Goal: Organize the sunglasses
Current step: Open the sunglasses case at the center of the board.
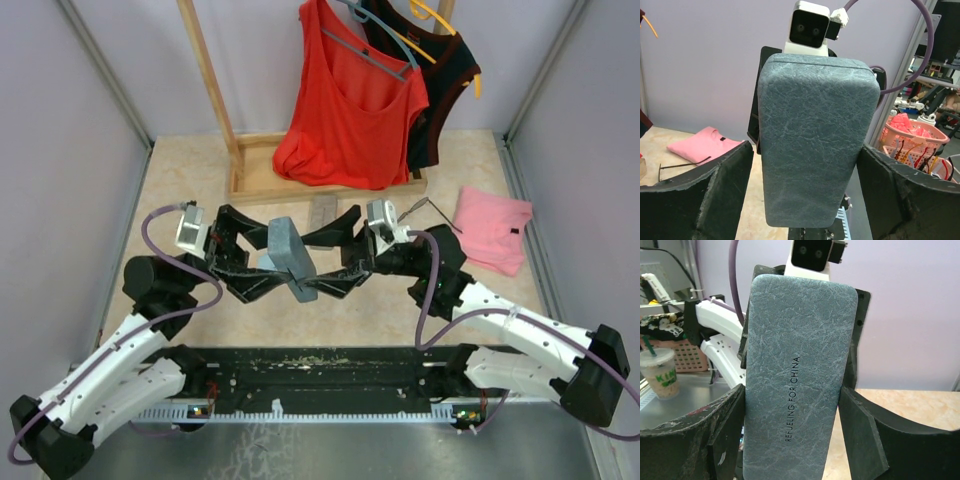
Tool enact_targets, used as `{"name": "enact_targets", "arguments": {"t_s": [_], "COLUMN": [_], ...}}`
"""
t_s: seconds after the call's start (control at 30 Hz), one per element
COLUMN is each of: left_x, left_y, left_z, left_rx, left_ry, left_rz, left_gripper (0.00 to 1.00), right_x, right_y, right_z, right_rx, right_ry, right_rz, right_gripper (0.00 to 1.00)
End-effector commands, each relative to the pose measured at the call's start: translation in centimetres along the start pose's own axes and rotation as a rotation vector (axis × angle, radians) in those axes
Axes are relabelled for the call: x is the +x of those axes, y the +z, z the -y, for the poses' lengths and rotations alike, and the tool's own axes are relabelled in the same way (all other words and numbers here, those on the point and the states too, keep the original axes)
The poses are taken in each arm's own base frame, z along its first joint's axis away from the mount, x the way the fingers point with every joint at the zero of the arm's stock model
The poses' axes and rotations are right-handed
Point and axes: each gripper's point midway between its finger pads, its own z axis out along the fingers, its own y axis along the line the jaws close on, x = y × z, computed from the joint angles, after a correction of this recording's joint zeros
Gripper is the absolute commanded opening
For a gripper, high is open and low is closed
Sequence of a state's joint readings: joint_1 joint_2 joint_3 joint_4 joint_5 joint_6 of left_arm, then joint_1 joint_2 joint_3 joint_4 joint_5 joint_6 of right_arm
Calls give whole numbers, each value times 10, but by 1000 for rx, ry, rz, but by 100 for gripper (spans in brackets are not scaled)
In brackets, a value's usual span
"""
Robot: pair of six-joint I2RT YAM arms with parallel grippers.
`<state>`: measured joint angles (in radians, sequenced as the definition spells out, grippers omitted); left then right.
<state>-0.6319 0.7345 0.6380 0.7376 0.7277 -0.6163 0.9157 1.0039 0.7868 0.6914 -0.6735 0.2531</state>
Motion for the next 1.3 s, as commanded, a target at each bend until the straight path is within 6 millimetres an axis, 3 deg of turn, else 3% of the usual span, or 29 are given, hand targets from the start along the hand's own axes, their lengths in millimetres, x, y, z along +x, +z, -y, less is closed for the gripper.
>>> {"name": "enact_targets", "arguments": {"t_s": [0.0,0.13,0.23,0.37,0.47,0.6,0.83,0.93,1.1,1.27], "left_x": [-6,-6,-4,-2,3,11,18,20,24,23], "left_y": [2,3,2,0,-2,-7,-14,-19,-22,-24], "left_z": [-2,-3,-6,-16,-34,-60,-94,-105,-110,-106], "left_rx": [-10,-15,-33,-83,-182,-309,-483,-543,-579,-567], "left_ry": [-9,-8,-9,2,-5,-13,-5,-1,-1,3], "left_rz": [10,6,5,-4,-17,-47,-109,-128,-161,-149], "left_gripper": [80,52,37,26,15,10,8,12,36,63], "right_x": [-47,-44,-40,-34,-28,-17,6,16,28,32], "right_y": [8,7,4,-5,-14,-31,-55,-62,-73,-75], "right_z": [-2,7,18,37,55,83,115,126,142,146], "right_rx": [-5,47,115,243,362,550,765,845,961,998], "right_ry": [-101,-82,-63,-37,-27,-12,17,30,44,37], "right_rz": [118,108,97,85,61,10,-100,-158,-239,-275], "right_gripper": [0,0,0,0,0,0,0,0,0,0]}}
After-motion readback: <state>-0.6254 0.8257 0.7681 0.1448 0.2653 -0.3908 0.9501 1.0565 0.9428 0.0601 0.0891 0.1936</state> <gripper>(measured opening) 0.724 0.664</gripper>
